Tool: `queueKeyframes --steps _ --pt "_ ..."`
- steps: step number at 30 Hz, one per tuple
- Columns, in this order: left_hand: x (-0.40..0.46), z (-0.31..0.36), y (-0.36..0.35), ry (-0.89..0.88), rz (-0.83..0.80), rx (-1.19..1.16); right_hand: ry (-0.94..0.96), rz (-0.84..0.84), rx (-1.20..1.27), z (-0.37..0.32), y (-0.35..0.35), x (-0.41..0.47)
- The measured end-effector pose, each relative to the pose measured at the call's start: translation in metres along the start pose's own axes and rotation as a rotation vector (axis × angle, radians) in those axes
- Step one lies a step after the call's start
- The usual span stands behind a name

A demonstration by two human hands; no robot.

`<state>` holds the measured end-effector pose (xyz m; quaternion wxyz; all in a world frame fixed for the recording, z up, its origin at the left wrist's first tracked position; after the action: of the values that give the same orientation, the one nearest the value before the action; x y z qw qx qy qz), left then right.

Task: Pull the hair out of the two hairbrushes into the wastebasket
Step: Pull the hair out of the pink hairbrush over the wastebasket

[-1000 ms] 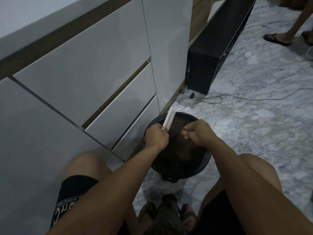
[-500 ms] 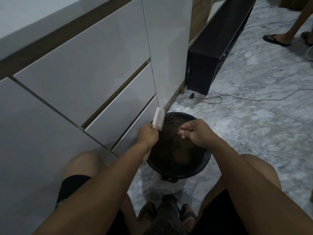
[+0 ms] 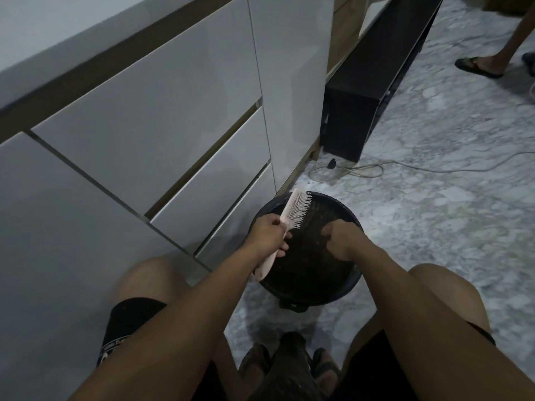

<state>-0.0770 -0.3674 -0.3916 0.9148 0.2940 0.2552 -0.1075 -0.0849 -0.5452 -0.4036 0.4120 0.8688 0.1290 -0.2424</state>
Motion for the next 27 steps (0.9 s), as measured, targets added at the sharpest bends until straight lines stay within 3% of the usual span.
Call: queueKeyframes --steps 5,8,11,13,16,19,27 --pt "-0.002 0.001 -0.002 -0.001 -0.025 -0.049 -0.045 0.018 0.042 0.002 0.002 -0.001" --pt "-0.002 0.002 -0.002 0.0 -0.023 -0.063 -0.05 0.11 0.114 0.003 0.007 -0.001" --pt "-0.002 0.003 -0.002 -0.013 -0.018 -0.057 -0.029 0.151 0.565 -0.004 0.012 0.002" --pt "-0.001 0.005 -0.002 -0.036 -0.01 -0.036 -0.049 0.035 0.936 -0.012 0.009 0.0" --pt "-0.001 0.009 -0.004 -0.084 0.013 0.019 -0.042 -0.14 1.139 -0.024 0.007 -0.008" --pt "-0.002 0.013 -0.005 -0.115 0.048 0.041 -0.04 -0.211 1.134 -0.028 0.005 -0.012" --pt "-0.002 0.012 -0.001 -0.097 0.098 0.05 -0.04 -0.151 0.878 -0.017 0.005 -0.008"
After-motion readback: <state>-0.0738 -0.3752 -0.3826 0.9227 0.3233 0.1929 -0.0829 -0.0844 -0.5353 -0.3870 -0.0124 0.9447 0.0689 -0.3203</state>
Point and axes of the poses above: each hand's wrist, its own x-axis towards the middle knuckle, its own y-axis out of the back of the hand, z = x × y, the point moved 5 cm from there along x, towards the middle knuckle, and after that the axes turned 12 degrees about x, right-handed, at the moved point
